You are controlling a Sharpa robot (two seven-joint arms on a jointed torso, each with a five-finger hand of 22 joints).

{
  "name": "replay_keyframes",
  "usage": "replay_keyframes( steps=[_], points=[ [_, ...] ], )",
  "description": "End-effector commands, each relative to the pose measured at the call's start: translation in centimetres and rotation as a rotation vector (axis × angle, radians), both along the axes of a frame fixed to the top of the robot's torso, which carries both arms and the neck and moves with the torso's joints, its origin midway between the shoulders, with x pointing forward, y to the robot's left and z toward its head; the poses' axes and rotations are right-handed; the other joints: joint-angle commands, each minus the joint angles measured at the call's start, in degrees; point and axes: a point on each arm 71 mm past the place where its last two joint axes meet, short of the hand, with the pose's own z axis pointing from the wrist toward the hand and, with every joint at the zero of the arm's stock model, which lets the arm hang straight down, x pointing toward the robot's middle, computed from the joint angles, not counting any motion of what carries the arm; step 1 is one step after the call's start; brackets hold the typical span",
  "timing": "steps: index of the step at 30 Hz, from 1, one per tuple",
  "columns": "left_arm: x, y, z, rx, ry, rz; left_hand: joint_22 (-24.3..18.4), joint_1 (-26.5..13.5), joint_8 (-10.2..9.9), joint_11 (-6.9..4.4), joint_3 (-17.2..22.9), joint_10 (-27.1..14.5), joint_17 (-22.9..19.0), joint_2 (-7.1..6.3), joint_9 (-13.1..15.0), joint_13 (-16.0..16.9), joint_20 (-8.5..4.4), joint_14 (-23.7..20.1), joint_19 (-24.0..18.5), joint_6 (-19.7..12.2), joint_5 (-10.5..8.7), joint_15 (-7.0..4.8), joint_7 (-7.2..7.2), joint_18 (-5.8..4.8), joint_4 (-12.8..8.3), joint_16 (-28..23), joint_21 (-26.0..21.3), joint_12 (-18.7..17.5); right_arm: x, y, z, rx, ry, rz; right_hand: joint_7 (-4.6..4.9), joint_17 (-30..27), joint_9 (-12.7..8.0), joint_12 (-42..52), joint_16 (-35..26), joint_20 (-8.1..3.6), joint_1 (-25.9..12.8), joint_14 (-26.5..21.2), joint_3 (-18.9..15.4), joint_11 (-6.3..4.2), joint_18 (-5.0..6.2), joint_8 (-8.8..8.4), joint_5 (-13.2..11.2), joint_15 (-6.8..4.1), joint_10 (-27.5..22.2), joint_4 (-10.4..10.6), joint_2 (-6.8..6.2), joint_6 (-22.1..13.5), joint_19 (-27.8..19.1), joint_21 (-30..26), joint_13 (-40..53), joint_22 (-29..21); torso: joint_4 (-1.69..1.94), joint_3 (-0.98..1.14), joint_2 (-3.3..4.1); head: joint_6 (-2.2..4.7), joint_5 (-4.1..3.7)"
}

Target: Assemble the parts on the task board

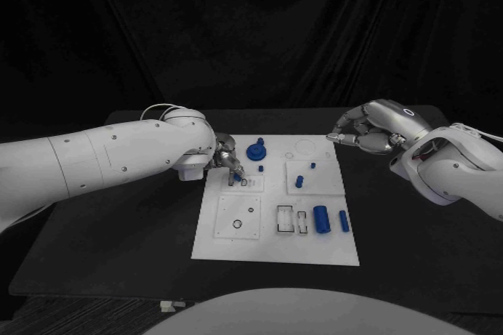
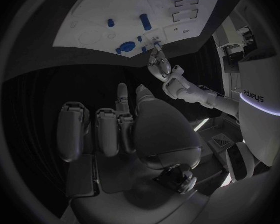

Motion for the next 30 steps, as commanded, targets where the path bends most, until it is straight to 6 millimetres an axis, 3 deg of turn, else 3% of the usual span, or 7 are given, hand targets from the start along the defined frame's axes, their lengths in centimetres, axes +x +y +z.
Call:
replay_keyframes(
  steps=[1, 30],
  points=[
    [-0.2, 0.0, -0.2, -0.043, 0.036, 0.055, 12.97, -0.55, 0.26, -0.26, 3.42, 5.76, 15.10, 0.18, 0.08, 15.10, 0.28, 6.05, 3.71, 0.22, 0.08, 0.04, -0.35, 0.44, -2.99, 0.15, -0.18, 0.20, 0.0, -0.1, -0.2, -0.004, 0.011, -0.016, -0.20, 2.57, 0.09, 0.14, -0.39, -0.08, 0.53, 3.75, -0.07, -0.18, -0.10, -0.20, 0.36, -0.17, 5.89, -0.40, -0.05, -0.31, 1.66, -0.35, 15.09, 11.65, -0.01, 0.00, 0.00, 0.01, -0.06],
    [-0.8, -0.1, -1.4, -0.074, 0.085, 0.101, 12.50, -1.43, -0.06, -0.26, 3.87, 5.76, 15.10, 0.58, 0.21, 15.10, 0.19, 6.05, 3.19, -0.06, 0.51, -0.02, -0.27, 0.63, -2.35, 0.15, -0.65, 0.20, 0.0, -0.2, -0.2, -0.004, 0.011, -0.020, -0.20, 2.54, 0.11, 0.14, -0.41, -0.09, 0.88, 3.75, -0.02, -0.20, -0.08, -0.26, 1.09, -0.19, 5.89, -0.49, -0.08, -0.33, 1.63, -0.44, 15.09, 11.62, -0.01, 0.01, -0.01, 0.01, -0.04]
  ],
)
